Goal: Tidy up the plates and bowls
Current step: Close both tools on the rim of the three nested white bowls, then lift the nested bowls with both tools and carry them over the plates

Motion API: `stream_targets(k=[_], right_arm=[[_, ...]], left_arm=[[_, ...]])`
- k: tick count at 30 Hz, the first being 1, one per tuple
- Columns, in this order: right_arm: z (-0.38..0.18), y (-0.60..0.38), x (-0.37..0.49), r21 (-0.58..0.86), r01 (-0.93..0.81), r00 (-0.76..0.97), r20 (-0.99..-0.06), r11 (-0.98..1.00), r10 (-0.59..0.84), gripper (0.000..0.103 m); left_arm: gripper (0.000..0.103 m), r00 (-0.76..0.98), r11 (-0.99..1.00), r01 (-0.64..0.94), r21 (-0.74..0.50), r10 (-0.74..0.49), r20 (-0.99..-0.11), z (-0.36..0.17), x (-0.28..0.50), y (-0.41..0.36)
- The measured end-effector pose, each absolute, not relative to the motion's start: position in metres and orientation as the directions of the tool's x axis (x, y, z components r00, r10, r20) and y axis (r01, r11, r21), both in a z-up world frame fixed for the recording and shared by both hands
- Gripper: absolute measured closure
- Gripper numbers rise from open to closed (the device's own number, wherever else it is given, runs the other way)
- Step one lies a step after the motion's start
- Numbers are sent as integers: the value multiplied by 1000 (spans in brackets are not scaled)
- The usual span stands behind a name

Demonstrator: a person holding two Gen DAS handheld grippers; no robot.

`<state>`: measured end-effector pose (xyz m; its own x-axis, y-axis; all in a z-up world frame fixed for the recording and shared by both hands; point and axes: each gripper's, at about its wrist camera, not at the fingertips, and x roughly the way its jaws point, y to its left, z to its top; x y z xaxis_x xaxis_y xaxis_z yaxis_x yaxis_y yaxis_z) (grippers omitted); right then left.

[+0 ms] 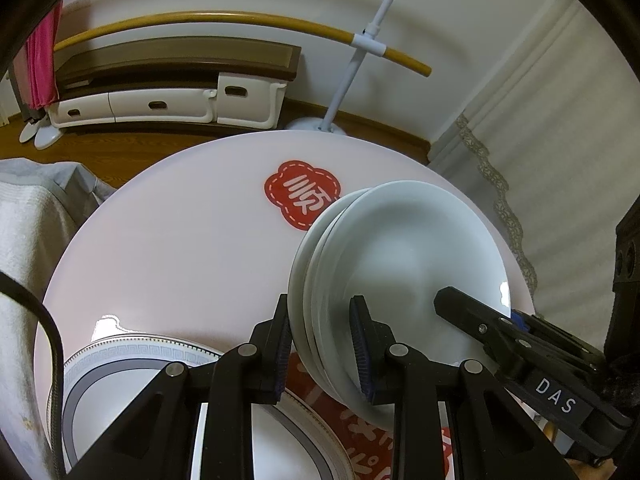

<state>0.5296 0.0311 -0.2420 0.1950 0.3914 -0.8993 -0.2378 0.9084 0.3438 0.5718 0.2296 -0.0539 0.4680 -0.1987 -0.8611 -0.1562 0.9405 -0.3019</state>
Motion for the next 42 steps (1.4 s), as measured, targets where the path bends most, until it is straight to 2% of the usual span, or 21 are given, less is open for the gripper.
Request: stream_targets(k=[27, 42], right_arm=[[-237, 24, 527, 353, -251, 212, -888, 901, 407, 75], [-195, 18, 502, 343, -273, 267, -871, 899, 413, 75]], left_arm=[[81, 490, 947, -143, -287, -184, -852, -44, 562, 226], [81, 540, 948, -120, -295, -187, -821, -12, 528, 228]])
